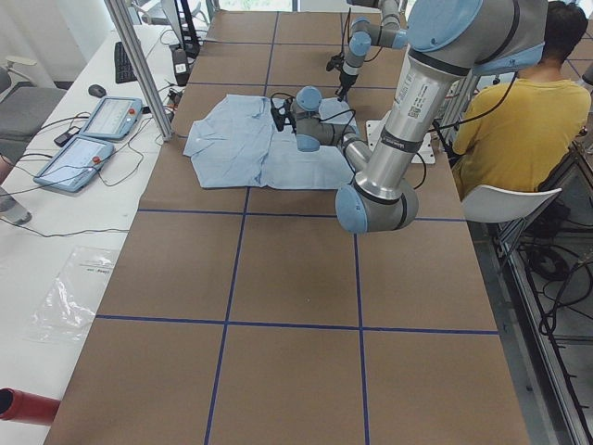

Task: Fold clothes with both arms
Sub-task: 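Release the sleeve and move the left gripper to the hem corner nearest it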

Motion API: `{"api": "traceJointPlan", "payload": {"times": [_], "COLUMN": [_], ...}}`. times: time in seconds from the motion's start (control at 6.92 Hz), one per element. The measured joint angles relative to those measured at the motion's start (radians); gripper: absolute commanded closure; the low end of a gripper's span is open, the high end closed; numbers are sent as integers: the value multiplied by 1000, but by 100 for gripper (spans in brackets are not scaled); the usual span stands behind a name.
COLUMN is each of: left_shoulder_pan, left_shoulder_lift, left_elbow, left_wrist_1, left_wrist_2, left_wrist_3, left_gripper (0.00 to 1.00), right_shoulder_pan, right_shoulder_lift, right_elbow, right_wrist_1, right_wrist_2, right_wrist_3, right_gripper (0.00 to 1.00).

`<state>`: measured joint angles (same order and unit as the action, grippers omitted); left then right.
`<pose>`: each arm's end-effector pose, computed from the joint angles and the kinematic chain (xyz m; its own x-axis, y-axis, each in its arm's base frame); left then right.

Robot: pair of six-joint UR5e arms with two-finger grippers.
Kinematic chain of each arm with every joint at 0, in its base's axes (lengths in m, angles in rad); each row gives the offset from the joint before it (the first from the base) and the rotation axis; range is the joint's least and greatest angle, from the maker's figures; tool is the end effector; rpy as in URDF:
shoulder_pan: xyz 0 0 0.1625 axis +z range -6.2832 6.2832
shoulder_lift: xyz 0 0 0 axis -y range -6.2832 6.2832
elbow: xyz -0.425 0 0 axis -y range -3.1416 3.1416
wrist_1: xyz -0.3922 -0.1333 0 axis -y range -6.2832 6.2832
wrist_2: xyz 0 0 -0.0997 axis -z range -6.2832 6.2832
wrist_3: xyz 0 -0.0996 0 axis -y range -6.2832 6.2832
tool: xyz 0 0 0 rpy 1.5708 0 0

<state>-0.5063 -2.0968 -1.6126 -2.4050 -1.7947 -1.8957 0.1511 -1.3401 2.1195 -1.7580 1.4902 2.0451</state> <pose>0.5202 -0.4156 0.2372 0.0494 -0.3833 -0.9223 0.3136 0.8827 -0.3500 -0.4872 -0.2171 0.3273 0.6409 0.5581 0.5271 -0.5476 0.8136 -0.1955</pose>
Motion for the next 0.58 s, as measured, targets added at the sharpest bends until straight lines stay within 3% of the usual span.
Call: {"api": "traceJointPlan", "payload": {"times": [0.58], "left_shoulder_pan": [45], "left_shoulder_lift": [211], "left_elbow": [-347], "left_wrist_1": [422], "left_wrist_2": [24], "left_wrist_3": [121], "left_gripper": [21], "right_shoulder_pan": [12], "right_shoulder_lift": [-3], "right_elbow": [15], "right_wrist_1": [3], "right_wrist_2": [12], "right_wrist_3": [-4], "right_gripper": [100]}}
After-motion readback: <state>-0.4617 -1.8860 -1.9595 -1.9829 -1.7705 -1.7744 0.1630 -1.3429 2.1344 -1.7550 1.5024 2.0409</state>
